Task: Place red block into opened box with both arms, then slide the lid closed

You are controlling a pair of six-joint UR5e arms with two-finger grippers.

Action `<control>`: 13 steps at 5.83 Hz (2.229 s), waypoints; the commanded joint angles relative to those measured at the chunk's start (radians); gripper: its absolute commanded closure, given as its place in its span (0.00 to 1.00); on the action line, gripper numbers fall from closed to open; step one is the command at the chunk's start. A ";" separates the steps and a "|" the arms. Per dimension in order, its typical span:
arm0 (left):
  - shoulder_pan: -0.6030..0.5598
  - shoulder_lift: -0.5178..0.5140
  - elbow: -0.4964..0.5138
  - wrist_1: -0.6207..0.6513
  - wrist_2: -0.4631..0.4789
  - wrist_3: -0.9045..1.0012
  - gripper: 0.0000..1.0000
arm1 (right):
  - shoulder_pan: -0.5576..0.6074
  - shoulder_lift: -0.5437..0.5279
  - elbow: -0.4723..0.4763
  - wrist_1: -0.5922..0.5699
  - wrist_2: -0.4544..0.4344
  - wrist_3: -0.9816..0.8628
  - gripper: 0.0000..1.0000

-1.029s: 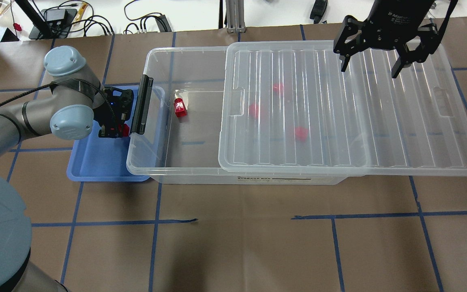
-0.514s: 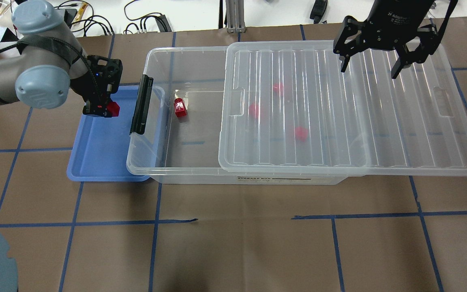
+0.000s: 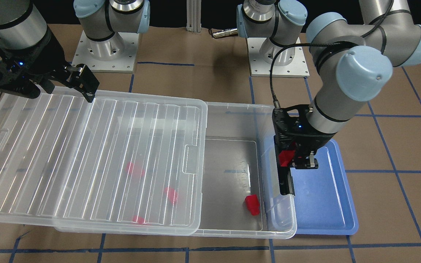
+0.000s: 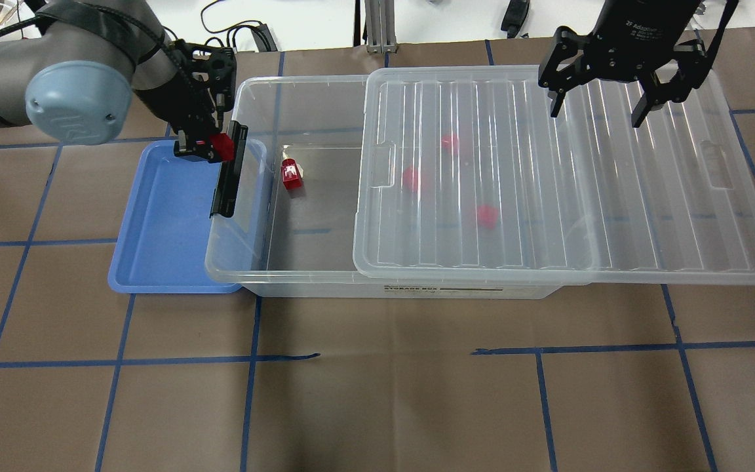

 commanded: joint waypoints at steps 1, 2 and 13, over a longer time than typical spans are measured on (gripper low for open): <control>-0.130 -0.023 0.000 0.008 0.002 -0.145 0.92 | 0.000 -0.001 0.002 0.000 -0.001 0.001 0.00; -0.138 -0.060 -0.051 0.025 0.007 -0.112 0.92 | 0.000 -0.001 0.002 0.000 -0.001 0.001 0.00; -0.140 -0.123 -0.068 0.144 -0.001 -0.107 0.03 | -0.006 0.000 0.005 -0.002 -0.003 -0.004 0.00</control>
